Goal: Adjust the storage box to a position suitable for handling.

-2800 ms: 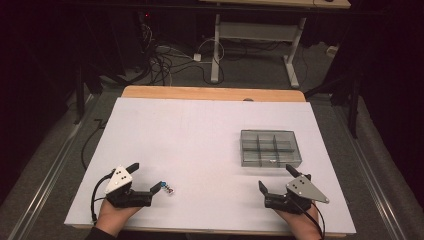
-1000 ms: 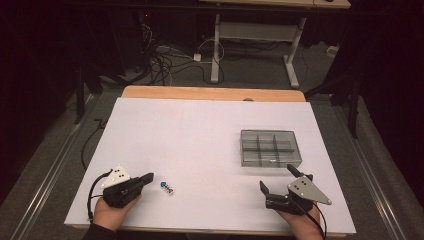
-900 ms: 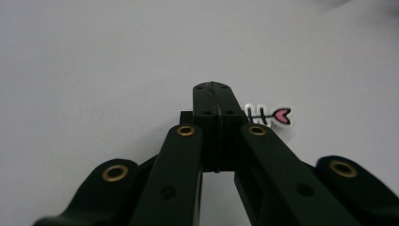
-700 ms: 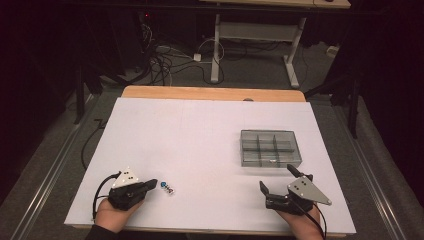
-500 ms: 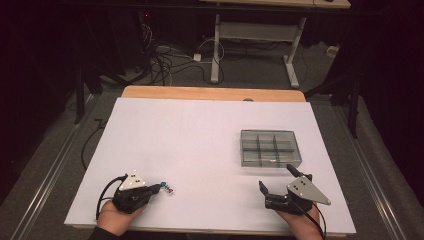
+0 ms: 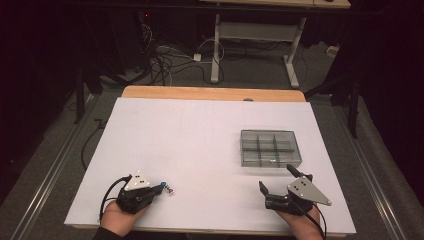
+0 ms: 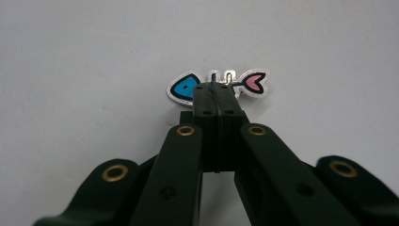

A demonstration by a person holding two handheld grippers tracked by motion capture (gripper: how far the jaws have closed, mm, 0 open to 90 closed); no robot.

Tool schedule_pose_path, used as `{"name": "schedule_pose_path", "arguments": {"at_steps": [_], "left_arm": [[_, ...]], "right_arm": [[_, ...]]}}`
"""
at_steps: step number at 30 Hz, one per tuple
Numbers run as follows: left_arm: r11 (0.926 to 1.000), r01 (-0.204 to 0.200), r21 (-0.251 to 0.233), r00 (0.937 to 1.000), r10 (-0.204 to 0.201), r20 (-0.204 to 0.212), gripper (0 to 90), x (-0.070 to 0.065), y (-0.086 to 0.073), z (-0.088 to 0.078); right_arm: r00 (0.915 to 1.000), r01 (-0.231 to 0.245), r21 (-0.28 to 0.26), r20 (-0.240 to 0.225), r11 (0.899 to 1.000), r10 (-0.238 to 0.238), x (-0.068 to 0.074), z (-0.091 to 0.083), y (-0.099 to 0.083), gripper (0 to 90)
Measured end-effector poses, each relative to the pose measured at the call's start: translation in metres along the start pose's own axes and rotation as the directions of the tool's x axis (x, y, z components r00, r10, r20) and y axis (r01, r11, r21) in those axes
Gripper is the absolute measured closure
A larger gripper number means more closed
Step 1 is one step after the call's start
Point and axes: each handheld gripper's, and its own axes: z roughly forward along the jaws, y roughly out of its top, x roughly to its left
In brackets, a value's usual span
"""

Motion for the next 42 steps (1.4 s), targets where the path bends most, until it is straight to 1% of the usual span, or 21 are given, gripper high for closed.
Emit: {"name": "schedule_pose_path", "arguments": {"at_steps": [6, 17, 23, 24, 26, 29, 31, 33, 36, 37, 40, 42], "left_arm": [[1.0, 0.001, 0.001, 1.0, -0.001, 0.002, 88.2, 0.001, 0.0, 0.0], [0.9999, 0.01, -0.001, 0.9999, -0.01, -0.001, 88.3, 0.0, 0.001, 0.001], [0.9997, 0.025, -0.003, 0.9997, -0.025, -0.005, 88.3, 0.0, 0.004, 0.003], [0.9995, 0.03, -0.004, 0.9995, -0.03, -0.008, 88.3, 0.0, 0.005, 0.004], [0.9996, 0.029, -0.002, 0.9995, -0.029, -0.009, 88.3, 0.0, 0.005, 0.005], [0.9984, 0.055, -0.009, 0.9985, -0.055, -0.002, 88.3, 0.002, 0.007, 0.007], [0.9981, 0.061, -0.008, 0.9981, -0.061, -0.003, 88.3, 0.004, 0.009, 0.008], [0.9976, 0.068, -0.008, 0.9976, -0.068, -0.003, 88.3, 0.006, 0.012, 0.01], [0.9974, 0.072, -0.006, 0.9974, -0.072, 0.001, 88.3, 0.008, 0.015, 0.013], [0.997, 0.077, -0.005, 0.997, -0.077, 0.0, 88.3, 0.009, 0.019, 0.016], [0.9971, 0.076, -0.002, 0.9971, -0.076, -0.003, 88.3, 0.01, 0.023, 0.02], [0.9975, 0.071, 0.007, 0.9975, -0.071, 0.0, 88.3, 0.012, 0.031, 0.026]], "right_arm": [[0.9999, 0.006, 0.004, -0.009, 1.0, -0.006, 0.001, 0.001, 0.0, 0.1], [1.0, 0.003, -0.002, -0.008, 1.0, -0.003, 0.002, 0.0, 0.002, 0.1], [1.0, -0.004, -0.006, -0.007, 1.0, 0.004, 0.001, -0.001, 0.002, 0.1], [0.9999, -0.012, -0.015, -0.005, 1.0, 0.012, 0.001, -0.003, 0.004, 0.1], [0.9999, -0.01, -0.021, -0.008, 1.0, 0.01, 0.001, -0.004, 0.004, 0.1], [0.9999, -0.012, -0.019, -0.012, 1.0, 0.012, 0.001, -0.003, 0.004, 0.1], [0.9999, -0.008, -0.016, -0.014, 1.0, 0.008, 0.003, -0.003, 0.004, 0.1], [0.9998, 0.002, -0.011, -0.02, 1.0, -0.002, 0.004, -0.002, 0.004, 0.1], [0.9998, -0.002, -0.009, -0.022, 1.0, 0.002, 0.004, -0.002, 0.003, 0.1], [0.9998, -0.004, -0.009, -0.022, 1.0, 0.004, 0.004, -0.002, 0.003, 0.1], [0.9997, -0.007, -0.01, -0.022, 1.0, 0.007, 0.004, -0.002, 0.003, 0.1], [0.9997, -0.008, -0.011, -0.023, 1.0, 0.008, 0.003, -0.002, 0.003, 0.1]]}}
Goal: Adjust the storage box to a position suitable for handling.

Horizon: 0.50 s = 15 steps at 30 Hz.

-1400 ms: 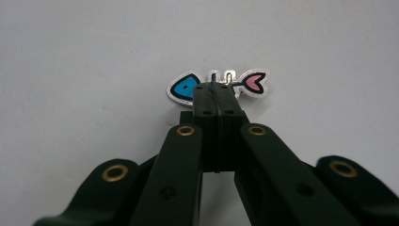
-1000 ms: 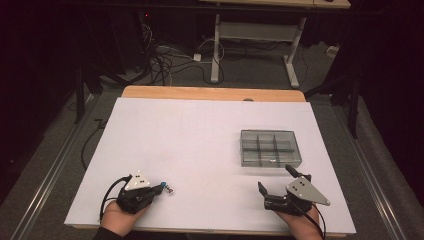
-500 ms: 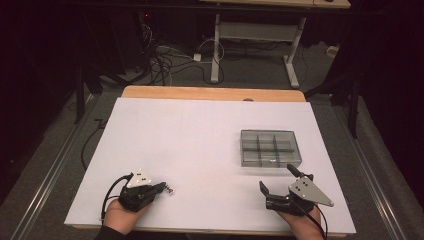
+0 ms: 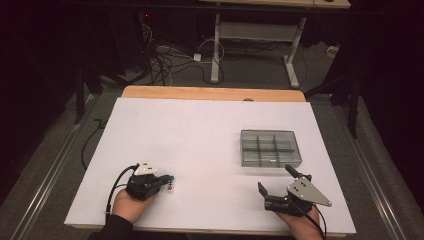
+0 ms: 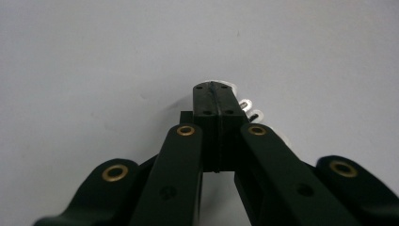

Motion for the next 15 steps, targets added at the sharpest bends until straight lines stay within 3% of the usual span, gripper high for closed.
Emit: {"name": "schedule_pose_path", "arguments": {"at_steps": [15], "left_arm": [[0.9996, -0.026, 0.014, 0.9983, 0.025, 0.052, 88.3, -0.008, 0.018, 0.017]], "right_arm": [[1.0, -0.009, -0.001, -0.001, 1.0, 0.009, -0.002, 0.0, 0.0, 0.1]]}}
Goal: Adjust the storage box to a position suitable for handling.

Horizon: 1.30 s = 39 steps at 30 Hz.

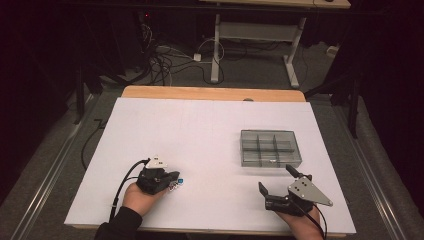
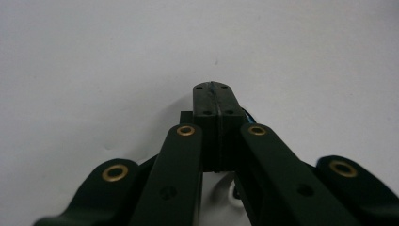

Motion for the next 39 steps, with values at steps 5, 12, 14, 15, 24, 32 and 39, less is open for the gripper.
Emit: {"name": "schedule_pose_path", "arguments": {"at_steps": [5, 12, 14, 15, 24, 32, 39], "left_arm": [[0.9994, -0.012, -0.031, 0.9999, 0.012, -0.003, 88.3, -0.002, 0.005, -0.005], [0.9948, -0.039, -0.094, 0.9992, 0.039, -0.002, 88.3, -0.009, -0.003, -0.024], [0.9907, -0.037, -0.131, 0.9993, 0.036, -0.005, 88.3, -0.013, -0.011, -0.031], [0.9881, -0.025, -0.152, 0.9997, 0.026, 0.005, 88.3, -0.014, -0.016, -0.033], [0.9899, -0.025, -0.139, 0.9996, 0.026, 0.01, 88.1, -0.014, -0.03, -0.04], [0.9892, -0.024, -0.145, 0.9995, 0.027, 0.014, 87.5, -0.016, -0.031, -0.04], [0.9852, -0.024, -0.17, 0.9996, 0.027, 0.013, 82.8, -0.016, -0.035, -0.046]], "right_arm": [[1.0, 0.003, -0.002, -0.001, 1.0, -0.003, 0.001, 0.0, 0.0, 0.1], [1.0, 0.005, 0.003, 0.002, 1.0, -0.005, 0.001, 0.0, 0.0, 0.1], [1.0, 0.007, 0.002, 0.003, 1.0, -0.007, 0.001, -0.001, 0.0, 0.1], [1.0, 0.005, 0.001, 0.004, 1.0, -0.005, 0.0, -0.001, 0.0, 0.1], [1.0, 0.007, -0.005, 0.002, 1.0, -0.007, 0.0, -0.003, 0.001, 0.1], [1.0, 0.006, -0.002, 0.0, 1.0, -0.006, -0.001, -0.002, 0.0, 0.1], [0.9999, 0.014, -0.007, -0.007, 1.0, -0.014, 0.001, -0.003, 0.002, 0.1]]}}
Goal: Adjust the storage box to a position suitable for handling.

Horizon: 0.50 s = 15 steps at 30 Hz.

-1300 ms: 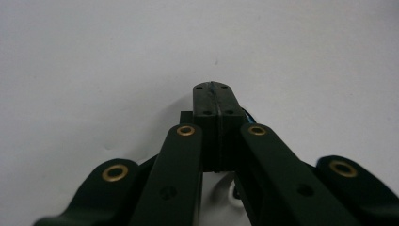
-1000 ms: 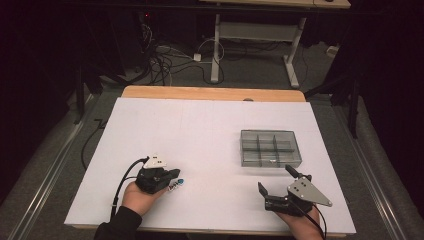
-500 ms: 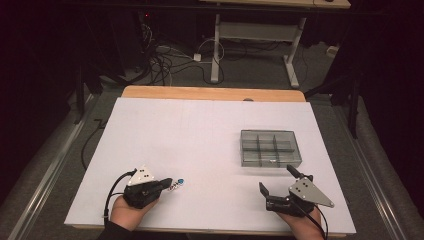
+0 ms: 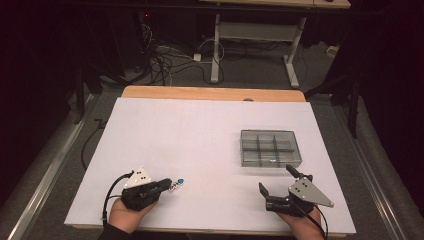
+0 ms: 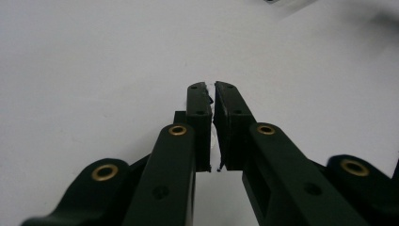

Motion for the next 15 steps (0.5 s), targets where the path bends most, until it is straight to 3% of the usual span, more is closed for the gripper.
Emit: {"name": "schedule_pose_path", "arguments": {"at_steps": [6, 8, 9, 11, 12, 15], "left_arm": [[0.9995, -0.012, -0.028, 0.9999, 0.012, -0.006, 69.4, 0.0006, 0.0, -0.001], [0.9996, 0.003, -0.03, 1.0, -0.003, -0.005, 59.9, 0.0015, 0.0003, -0.0006], [0.9996, 0.012, -0.024, 0.9999, -0.012, 0.001, 49.7, 0.0014, 0.0009, 0.0004], [0.9998, 0.006, -0.021, 1.0, -0.006, -0.004, 44.1, 0.0009, 0.0012, 0.0011], [0.9998, -0.006, -0.018, 0.9996, 0.006, -0.027, 39.5, -0.0013, 0.0013, 0.003], [0.9997, -0.024, 0.004, 0.9994, 0.024, -0.026, 38.3, -0.0035, 0.0015, 0.0065]], "right_arm": [[1.0, 0.003, 0.003, -0.002, 1.0, -0.003, 0.0001, 0.001, 0.0001, 0.1], [1.0, -0.002, 0.003, -0.002, 1.0, 0.002, 0.0004, 0.0013, -0.0001, 0.1], [1.0, 0.001, -0.001, -0.004, 1.0, -0.001, 0.001, 0.0006, 0.0002, 0.1], [1.0, 0.001, -0.001, -0.005, 1.0, -0.001, 0.0011, 0.0003, 0.0003, 0.1], [1.0, -0.001, -0.002, -0.006, 1.0, 0.001, 0.0012, 0.0005, 0.0002, 0.1], [1.0, 0.0, 0.002, -0.008, 1.0, 0.0, 0.0014, 0.0011, -0.0002, 0.1]]}}
